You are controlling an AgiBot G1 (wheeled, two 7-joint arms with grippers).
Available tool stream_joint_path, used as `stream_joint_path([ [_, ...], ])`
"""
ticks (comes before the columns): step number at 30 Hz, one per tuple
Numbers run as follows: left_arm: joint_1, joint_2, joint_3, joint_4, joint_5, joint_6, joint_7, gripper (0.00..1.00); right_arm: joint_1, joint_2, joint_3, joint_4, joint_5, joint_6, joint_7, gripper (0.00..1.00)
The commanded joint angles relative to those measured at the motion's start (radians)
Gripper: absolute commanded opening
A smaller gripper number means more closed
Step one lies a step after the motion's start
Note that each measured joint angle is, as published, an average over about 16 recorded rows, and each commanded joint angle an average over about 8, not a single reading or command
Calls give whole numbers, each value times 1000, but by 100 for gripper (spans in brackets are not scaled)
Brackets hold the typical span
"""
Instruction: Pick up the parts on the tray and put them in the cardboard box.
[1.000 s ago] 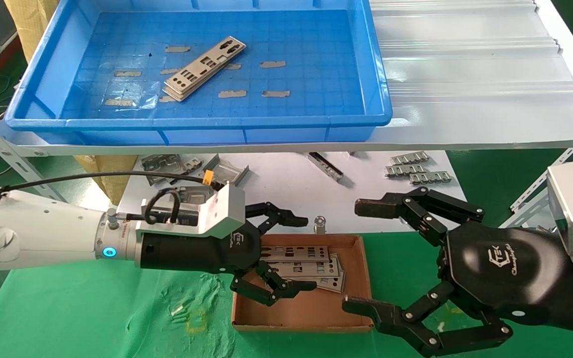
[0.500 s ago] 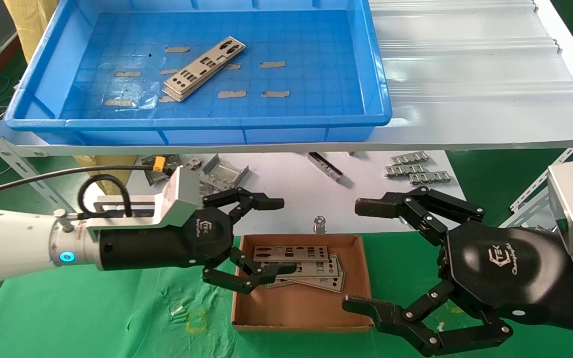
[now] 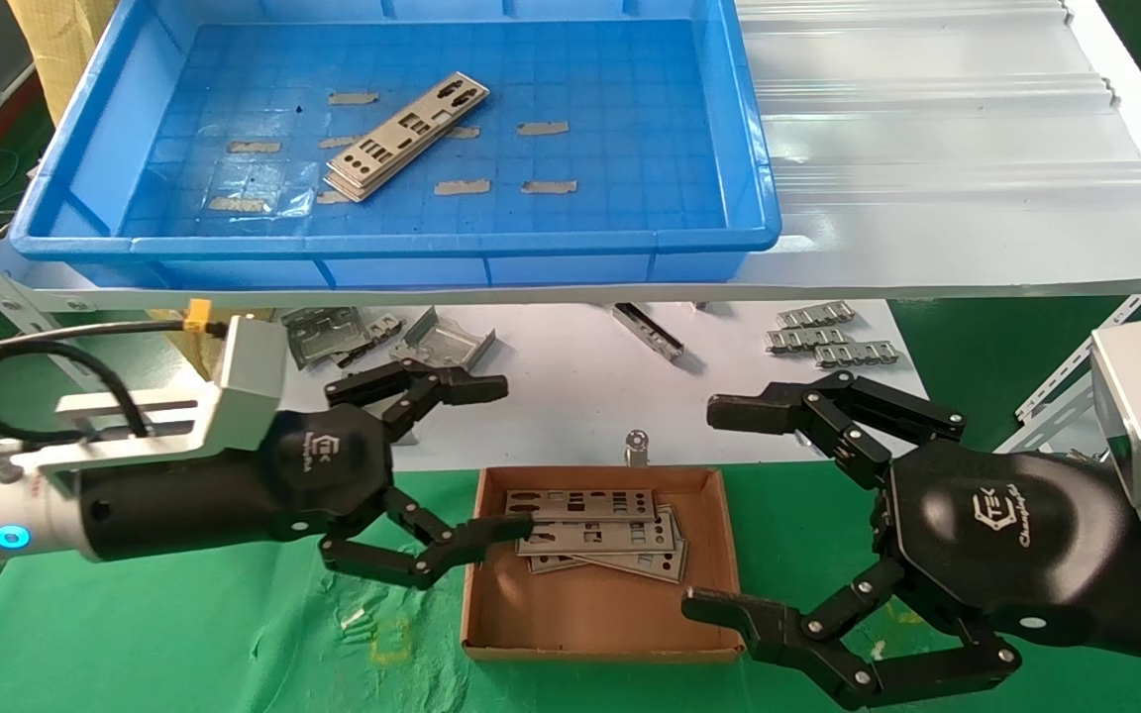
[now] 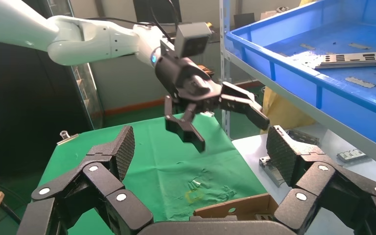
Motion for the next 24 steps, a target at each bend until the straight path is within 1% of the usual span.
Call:
stream_joint_path([
  [1, 17, -21, -14, -38, -11, -4, -21, 100, 0, 0, 0, 0, 0, 0, 0, 100],
  [24, 220, -264, -182, -479, -143, -48, -261, 100, 0, 0, 0, 0, 0, 0, 0, 100],
])
